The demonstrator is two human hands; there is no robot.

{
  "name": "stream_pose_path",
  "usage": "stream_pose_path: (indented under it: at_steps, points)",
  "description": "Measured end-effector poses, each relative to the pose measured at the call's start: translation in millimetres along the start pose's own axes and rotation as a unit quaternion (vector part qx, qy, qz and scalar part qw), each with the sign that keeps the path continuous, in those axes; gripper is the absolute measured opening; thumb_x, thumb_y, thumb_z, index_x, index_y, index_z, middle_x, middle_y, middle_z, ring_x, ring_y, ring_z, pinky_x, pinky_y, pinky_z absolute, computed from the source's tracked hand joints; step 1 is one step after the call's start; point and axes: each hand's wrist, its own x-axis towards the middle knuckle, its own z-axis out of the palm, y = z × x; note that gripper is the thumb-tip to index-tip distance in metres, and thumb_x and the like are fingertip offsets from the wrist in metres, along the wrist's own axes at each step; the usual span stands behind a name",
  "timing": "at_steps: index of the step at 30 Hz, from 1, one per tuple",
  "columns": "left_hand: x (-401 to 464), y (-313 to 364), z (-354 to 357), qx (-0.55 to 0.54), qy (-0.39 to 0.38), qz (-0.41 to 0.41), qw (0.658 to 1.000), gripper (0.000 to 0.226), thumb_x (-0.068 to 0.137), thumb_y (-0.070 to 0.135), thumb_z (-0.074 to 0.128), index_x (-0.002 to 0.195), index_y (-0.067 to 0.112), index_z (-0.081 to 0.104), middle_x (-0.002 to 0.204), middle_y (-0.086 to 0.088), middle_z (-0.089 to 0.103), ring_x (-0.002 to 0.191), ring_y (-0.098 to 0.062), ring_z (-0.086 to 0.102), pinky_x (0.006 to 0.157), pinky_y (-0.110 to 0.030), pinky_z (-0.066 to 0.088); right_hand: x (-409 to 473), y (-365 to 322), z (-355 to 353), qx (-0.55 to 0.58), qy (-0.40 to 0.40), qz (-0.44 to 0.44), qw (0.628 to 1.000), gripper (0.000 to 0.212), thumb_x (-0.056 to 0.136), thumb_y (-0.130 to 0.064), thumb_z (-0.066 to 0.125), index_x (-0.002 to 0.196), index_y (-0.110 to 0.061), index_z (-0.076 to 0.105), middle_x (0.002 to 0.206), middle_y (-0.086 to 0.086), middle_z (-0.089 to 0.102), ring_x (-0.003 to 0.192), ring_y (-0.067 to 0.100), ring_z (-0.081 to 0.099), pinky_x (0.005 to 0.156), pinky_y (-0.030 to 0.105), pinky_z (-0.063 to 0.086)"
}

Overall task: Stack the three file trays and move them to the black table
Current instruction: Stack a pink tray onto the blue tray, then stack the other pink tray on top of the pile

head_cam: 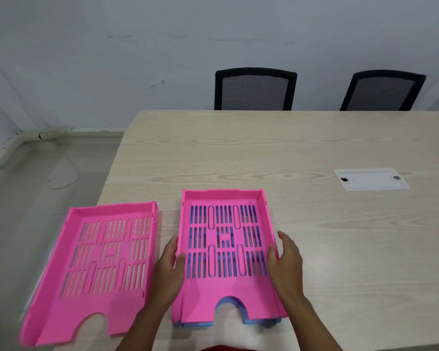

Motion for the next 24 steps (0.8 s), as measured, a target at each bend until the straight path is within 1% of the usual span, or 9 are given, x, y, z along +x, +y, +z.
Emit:
stream_pose_path:
  at_steps: [2,4,15,17,19,20,21,22,24]
  points:
    - [2.3,0.7,-6.7,-0.015,0.023,-0.001,1.0,0.053,0.102,0.017,0.05,0.151,0.03,0.036,0.152,0.012,0.049,0.138,-0.018,0.046,0.109,-0.033,0.042,1.3,-11.5,1.0,0.008,0.011,-0.036,0.999,0.048,0.097,-0.008,0.058,0.145,-0.004,0.05,0.149,0.016,0.053,0.14,0.031,0.046,0.117,0.048,0.038]
    - [2.5,0.9,-16.1,-0.029,0.042,-0.006,0.999,0.052,0.101,0.015,0.052,0.15,0.024,0.04,0.156,0.0,0.043,0.142,-0.02,0.042,0.112,-0.035,0.036,2.2,-27.4,6.4,0.022,0.019,-0.073,0.997,0.044,0.095,-0.004,0.06,0.139,-0.001,0.056,0.14,0.018,0.06,0.132,0.032,0.054,0.114,0.043,0.041]
    - [-13.4,-20.5,-124.9,-0.029,0.19,-0.003,0.981,0.046,0.099,0.013,0.055,0.144,0.02,0.05,0.151,-0.004,0.05,0.138,-0.023,0.046,0.11,-0.034,0.035,-44.8,-126.3,113.1,0.053,-0.165,-0.196,0.965,0.046,0.096,-0.008,0.062,0.141,-0.004,0.054,0.145,0.015,0.057,0.132,0.028,0.055,0.114,0.046,0.042]
    - [-15.2,-29.2,-151.0,0.0,0.238,-0.007,0.971,0.045,0.099,0.013,0.056,0.143,0.017,0.051,0.147,-0.005,0.053,0.126,-0.018,0.055,0.105,-0.029,0.043,-58.8,-139.8,135.8,0.05,-0.214,-0.194,0.956,0.05,0.096,-0.011,0.062,0.145,-0.003,0.05,0.148,0.016,0.053,0.132,0.028,0.055,0.114,0.039,0.042]
    - [-16.0,-41.6,-177.1,0.032,0.29,-0.021,0.956,0.043,0.097,0.014,0.058,0.14,0.015,0.054,0.139,-0.006,0.059,0.095,-0.006,0.064,0.083,-0.012,0.05,-73.5,-149.4,155.9,0.049,-0.274,-0.165,0.946,0.055,0.098,-0.015,0.059,0.149,-0.004,0.044,0.152,0.012,0.049,0.134,0.027,0.054,0.113,0.035,0.042]
    - [-15.3,-49.4,-189.8,0.043,0.313,-0.036,0.948,0.044,0.096,0.015,0.059,0.139,0.014,0.054,0.139,-0.009,0.059,0.094,-0.01,0.066,0.081,-0.015,0.052,-79.9,-152.5,165.1,0.048,-0.299,-0.146,0.942,0.055,0.098,-0.016,0.058,0.149,-0.005,0.042,0.15,0.01,0.05,0.133,0.026,0.054,0.111,0.034,0.043]
    - [-14.0,-57.7,-201.4,0.048,0.329,-0.059,0.941,0.045,0.095,0.016,0.06,0.14,0.012,0.052,0.144,-0.013,0.056,0.107,-0.023,0.067,0.09,-0.027,0.054,-85.3,-153.6,173.4,0.041,-0.316,-0.129,0.939,0.052,0.098,-0.016,0.058,0.147,-0.006,0.044,0.145,0.008,0.054,0.129,0.025,0.056,0.105,0.032,0.045]
    - [-12.4,-66.3,-211.9,0.049,0.333,-0.09,0.937,0.049,0.095,0.018,0.059,0.143,0.01,0.049,0.15,-0.017,0.049,0.124,-0.033,0.059,0.101,-0.038,0.049,-89.7,-153.2,181.1,0.026,-0.328,-0.116,0.937,0.048,0.097,-0.016,0.058,0.142,-0.006,0.047,0.135,0.005,0.057,0.122,0.021,0.058,0.097,0.028,0.044]
    - [-10.0,-83.8,-227.2,0.05,0.314,-0.156,0.935,0.058,0.095,0.022,0.059,0.148,0.007,0.041,0.157,-0.022,0.037,0.136,-0.04,0.047,0.108,-0.046,0.039,-95.9,-148.5,194.7,-0.029,-0.349,-0.085,0.933,0.037,0.097,-0.019,0.058,0.132,-0.008,0.052,0.116,-0.003,0.055,0.109,0.018,0.057,0.086,0.023,0.038]
